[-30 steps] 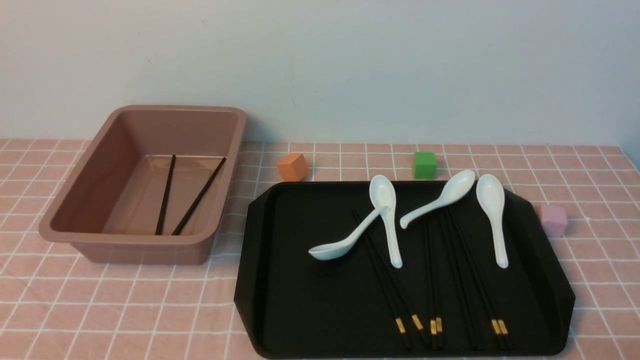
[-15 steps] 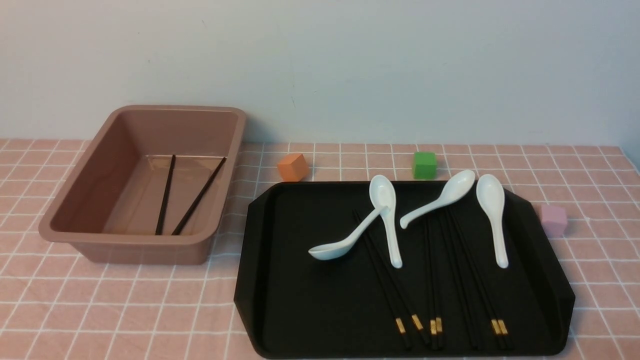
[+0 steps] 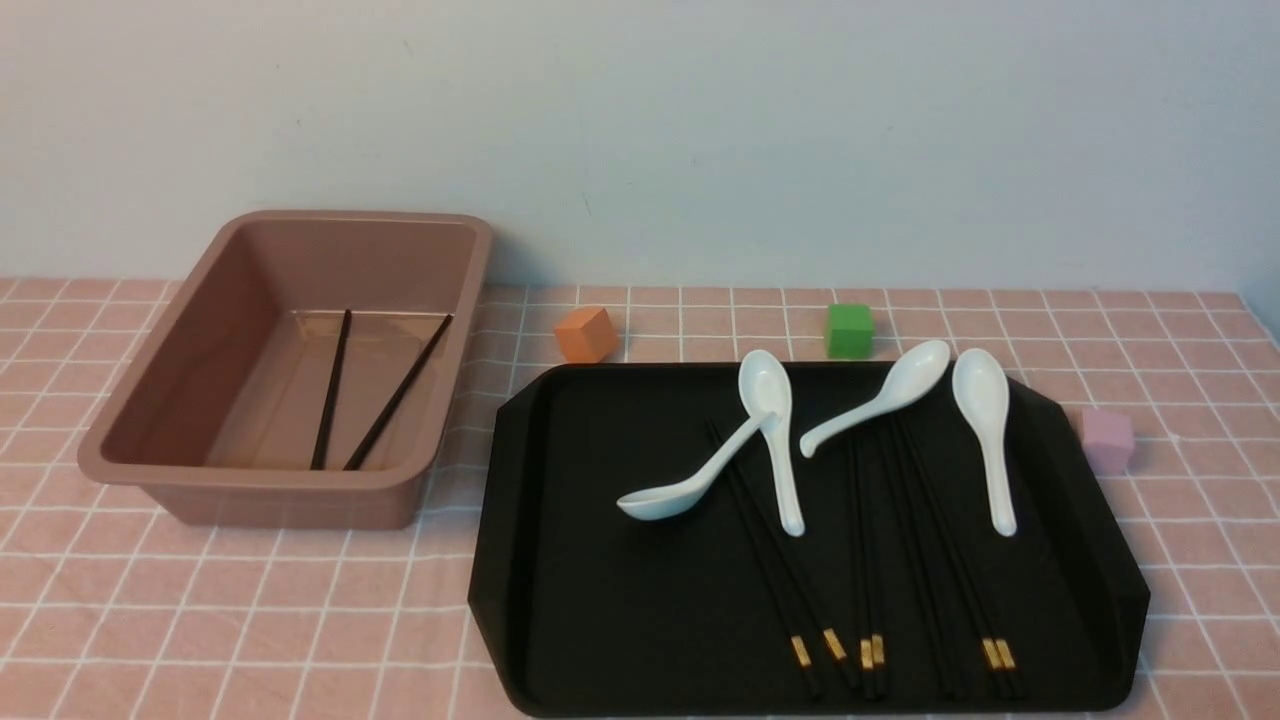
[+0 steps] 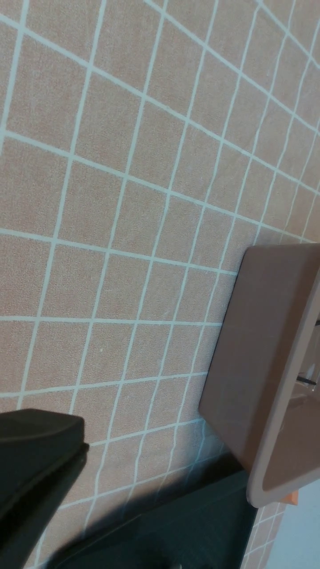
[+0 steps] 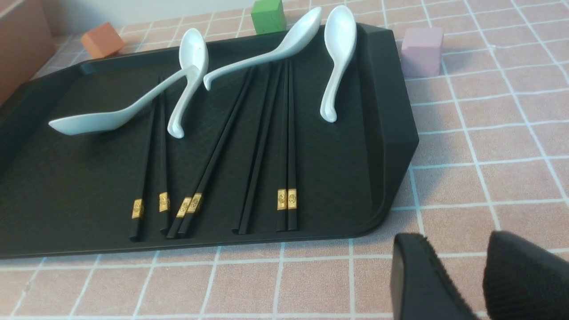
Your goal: On pink tablecloth take chopsticks from black tray and put them in box.
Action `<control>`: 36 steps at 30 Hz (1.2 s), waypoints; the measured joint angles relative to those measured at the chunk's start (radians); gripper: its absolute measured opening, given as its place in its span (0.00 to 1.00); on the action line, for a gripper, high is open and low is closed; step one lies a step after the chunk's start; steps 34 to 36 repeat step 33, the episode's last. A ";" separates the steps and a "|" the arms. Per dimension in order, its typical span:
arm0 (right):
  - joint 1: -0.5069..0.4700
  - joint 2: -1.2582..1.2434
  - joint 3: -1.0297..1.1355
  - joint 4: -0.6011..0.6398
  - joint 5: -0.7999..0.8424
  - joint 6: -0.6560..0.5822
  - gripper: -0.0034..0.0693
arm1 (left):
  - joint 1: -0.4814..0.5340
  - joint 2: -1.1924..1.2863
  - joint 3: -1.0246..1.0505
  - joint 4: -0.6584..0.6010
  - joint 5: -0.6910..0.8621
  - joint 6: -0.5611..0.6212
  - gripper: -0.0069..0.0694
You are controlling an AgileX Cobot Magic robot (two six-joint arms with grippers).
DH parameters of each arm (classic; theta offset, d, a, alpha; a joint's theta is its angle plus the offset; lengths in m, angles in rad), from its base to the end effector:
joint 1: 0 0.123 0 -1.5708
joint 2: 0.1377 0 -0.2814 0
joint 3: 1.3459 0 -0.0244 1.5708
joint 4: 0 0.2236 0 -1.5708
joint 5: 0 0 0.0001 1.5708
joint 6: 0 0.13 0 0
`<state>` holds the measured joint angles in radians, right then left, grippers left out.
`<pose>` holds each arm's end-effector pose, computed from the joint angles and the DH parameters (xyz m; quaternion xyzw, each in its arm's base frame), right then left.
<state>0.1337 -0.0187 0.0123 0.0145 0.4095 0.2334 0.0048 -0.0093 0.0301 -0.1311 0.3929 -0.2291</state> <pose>0.0638 0.0093 0.1611 0.0440 0.8083 0.1133 0.5761 0.0655 -0.0062 0.1569 -0.1289 0.8013 -0.1204 0.5716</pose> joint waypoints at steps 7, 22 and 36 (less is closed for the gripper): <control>0.000 0.000 0.000 0.000 0.000 0.000 0.38 | 0.000 0.000 0.000 0.000 0.000 0.000 0.11; 0.000 0.000 0.000 0.000 0.000 0.000 0.38 | 0.000 0.000 0.000 0.000 0.000 0.000 0.12; 0.000 0.000 0.000 0.000 0.000 0.000 0.38 | 0.000 0.000 0.000 0.000 0.000 0.000 0.13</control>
